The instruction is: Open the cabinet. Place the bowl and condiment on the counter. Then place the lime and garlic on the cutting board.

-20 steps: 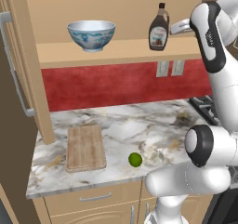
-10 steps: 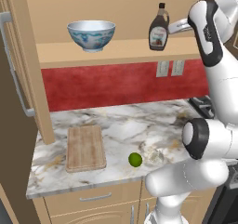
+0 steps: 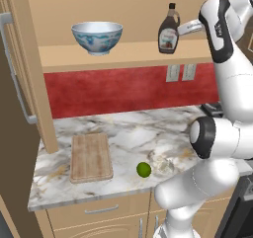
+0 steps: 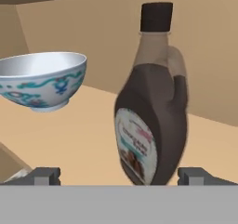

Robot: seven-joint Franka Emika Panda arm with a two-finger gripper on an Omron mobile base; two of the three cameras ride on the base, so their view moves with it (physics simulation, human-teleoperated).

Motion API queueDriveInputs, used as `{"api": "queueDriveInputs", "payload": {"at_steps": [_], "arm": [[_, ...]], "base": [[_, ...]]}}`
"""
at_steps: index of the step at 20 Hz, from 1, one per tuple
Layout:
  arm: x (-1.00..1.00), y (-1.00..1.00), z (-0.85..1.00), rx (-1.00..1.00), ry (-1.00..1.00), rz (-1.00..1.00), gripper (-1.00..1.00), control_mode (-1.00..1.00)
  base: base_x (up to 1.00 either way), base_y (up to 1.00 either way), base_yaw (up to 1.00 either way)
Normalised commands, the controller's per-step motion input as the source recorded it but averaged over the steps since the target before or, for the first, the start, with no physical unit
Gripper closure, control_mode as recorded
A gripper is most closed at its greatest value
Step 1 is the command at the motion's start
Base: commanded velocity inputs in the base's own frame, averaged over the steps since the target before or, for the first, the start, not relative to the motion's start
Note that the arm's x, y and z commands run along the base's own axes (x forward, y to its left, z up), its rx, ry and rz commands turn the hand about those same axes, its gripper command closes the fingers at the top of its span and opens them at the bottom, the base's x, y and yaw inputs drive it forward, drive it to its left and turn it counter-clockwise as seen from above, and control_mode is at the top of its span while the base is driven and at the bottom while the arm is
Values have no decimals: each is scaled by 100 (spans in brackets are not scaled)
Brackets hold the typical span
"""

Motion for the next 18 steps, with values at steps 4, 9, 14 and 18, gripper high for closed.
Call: {"api": "queueDriveInputs", "payload": {"at_steps": [4,9,14,18], "arm": [[21,-3,0,0,0,4,-100,-100],[27,0,-4,0,0,4,-100,-100],[24,-1,-6,0,0,5,-100,-100],[28,-4,-3,0,0,5,-100,-100]], "base": [[0,0,0],[0,0,0],[0,0,0],[0,0,0]]}}
